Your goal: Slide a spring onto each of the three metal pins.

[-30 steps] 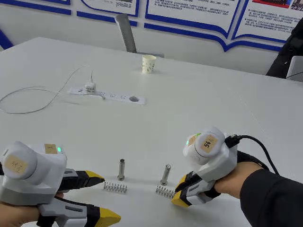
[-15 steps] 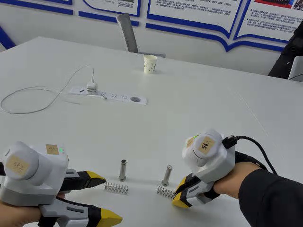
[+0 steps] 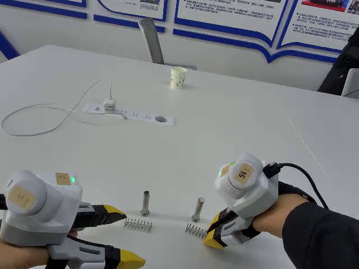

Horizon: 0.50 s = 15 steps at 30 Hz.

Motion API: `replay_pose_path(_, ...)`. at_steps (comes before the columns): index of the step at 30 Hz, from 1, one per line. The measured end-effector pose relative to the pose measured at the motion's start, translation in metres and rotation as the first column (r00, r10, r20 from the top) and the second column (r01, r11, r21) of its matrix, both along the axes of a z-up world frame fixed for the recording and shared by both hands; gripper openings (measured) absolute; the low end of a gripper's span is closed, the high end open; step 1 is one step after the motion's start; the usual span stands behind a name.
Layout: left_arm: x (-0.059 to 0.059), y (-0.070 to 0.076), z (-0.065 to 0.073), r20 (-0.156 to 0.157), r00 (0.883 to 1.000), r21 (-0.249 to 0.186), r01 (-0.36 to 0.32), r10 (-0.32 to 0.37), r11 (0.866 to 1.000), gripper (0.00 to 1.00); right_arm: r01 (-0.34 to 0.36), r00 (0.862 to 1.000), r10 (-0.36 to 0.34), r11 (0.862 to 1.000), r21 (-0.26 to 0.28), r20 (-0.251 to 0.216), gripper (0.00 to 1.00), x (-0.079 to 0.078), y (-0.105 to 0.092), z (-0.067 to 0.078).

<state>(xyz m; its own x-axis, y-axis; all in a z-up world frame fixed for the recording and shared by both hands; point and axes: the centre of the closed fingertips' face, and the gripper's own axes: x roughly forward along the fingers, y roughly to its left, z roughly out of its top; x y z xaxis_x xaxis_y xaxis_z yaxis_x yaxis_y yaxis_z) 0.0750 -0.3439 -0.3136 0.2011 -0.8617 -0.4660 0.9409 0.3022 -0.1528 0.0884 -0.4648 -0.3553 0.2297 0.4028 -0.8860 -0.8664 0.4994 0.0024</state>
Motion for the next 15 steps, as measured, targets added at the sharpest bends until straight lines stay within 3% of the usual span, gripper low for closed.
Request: replay_pose_path(15,-0.0025,-0.0026,-0.0006,0.005,1.000,0.008,0.015,-0.015,1.000,0.60,-0.017,1.000,0.017,1.000,-0.018,0.015,0.11,-0.0037,0.0050,0.0044)
